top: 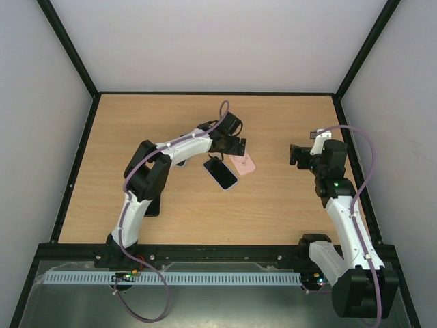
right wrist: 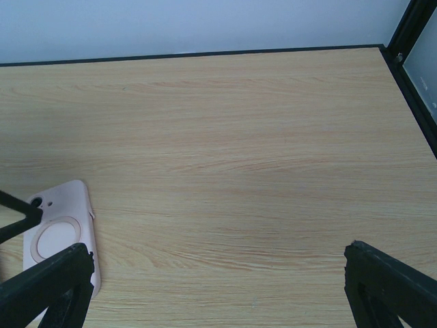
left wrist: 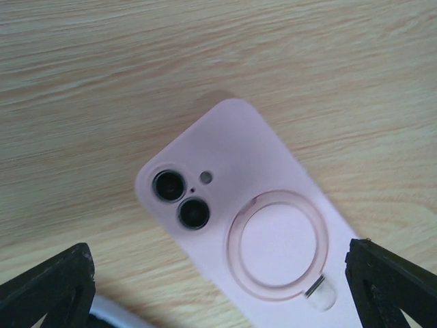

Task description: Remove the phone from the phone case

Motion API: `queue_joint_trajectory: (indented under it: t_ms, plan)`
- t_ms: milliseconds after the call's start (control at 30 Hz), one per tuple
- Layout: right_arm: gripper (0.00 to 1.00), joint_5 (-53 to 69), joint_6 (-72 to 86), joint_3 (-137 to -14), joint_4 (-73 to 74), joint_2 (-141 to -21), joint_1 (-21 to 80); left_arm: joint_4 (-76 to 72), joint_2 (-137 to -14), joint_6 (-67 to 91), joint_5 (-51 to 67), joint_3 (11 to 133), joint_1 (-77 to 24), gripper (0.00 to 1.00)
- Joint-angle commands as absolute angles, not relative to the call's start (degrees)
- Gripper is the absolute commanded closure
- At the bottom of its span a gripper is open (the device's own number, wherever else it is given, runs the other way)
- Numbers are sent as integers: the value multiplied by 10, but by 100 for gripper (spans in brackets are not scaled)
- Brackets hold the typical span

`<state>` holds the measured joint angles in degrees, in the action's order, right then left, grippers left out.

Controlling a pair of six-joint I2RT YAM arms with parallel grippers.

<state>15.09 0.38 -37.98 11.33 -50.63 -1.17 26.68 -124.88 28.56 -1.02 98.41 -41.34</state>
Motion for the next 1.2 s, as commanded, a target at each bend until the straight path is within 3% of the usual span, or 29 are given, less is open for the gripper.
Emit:
queue_joint_trajectory:
  t_ms: [0,533,833,1167]
  plan:
    - [3,147,-3,-375,117,-506,-16,290,-1288,307,5,1024,-417,0]
    - [2,141,-5,-373,116,-508,-16,329,-1397,321,-2,1154,-480,0]
    - [2,141,-7,-373,114,-510,-16,378,-1430,287,-113,1200,-549,0]
    - [3,139,-7,-373,114,-508,-16,415,-1445,322,-158,1205,-554,0]
